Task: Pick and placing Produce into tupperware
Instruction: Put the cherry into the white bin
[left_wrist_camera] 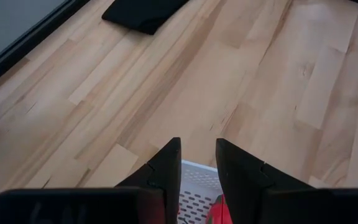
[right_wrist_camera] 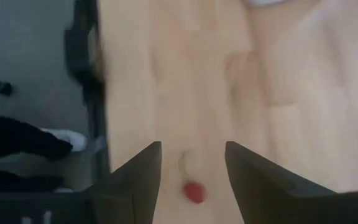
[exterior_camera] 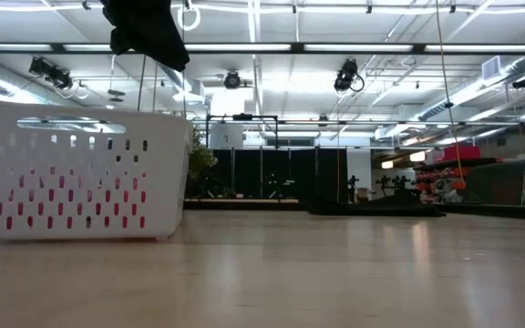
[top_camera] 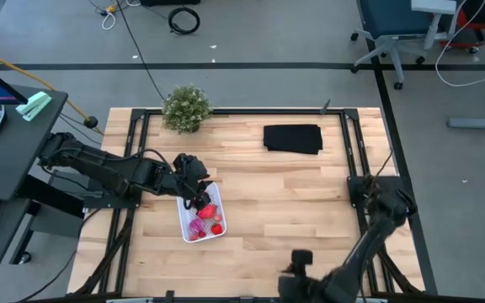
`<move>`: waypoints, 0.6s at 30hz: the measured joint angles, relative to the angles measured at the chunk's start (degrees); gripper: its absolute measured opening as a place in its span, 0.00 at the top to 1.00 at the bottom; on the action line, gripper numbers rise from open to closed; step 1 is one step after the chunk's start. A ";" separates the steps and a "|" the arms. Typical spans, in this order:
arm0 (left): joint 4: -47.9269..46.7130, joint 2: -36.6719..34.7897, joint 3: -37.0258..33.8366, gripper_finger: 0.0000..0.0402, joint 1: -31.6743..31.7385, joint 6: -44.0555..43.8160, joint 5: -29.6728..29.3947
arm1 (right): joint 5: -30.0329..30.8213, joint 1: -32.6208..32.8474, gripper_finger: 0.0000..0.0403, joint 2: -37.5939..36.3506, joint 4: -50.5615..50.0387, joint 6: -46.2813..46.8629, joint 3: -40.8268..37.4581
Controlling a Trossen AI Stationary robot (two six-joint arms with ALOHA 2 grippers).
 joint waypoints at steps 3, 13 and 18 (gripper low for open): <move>0.01 0.00 0.00 0.73 -0.01 0.00 0.00 | 1.92 2.29 0.54 4.31 1.53 0.48 -0.02; 0.02 0.00 0.01 0.73 0.00 0.16 -0.01 | 2.35 1.81 0.53 13.88 2.35 6.49 -0.04; 0.04 0.00 0.00 0.73 0.00 0.20 0.00 | 2.05 0.73 0.53 15.42 2.28 6.42 -0.04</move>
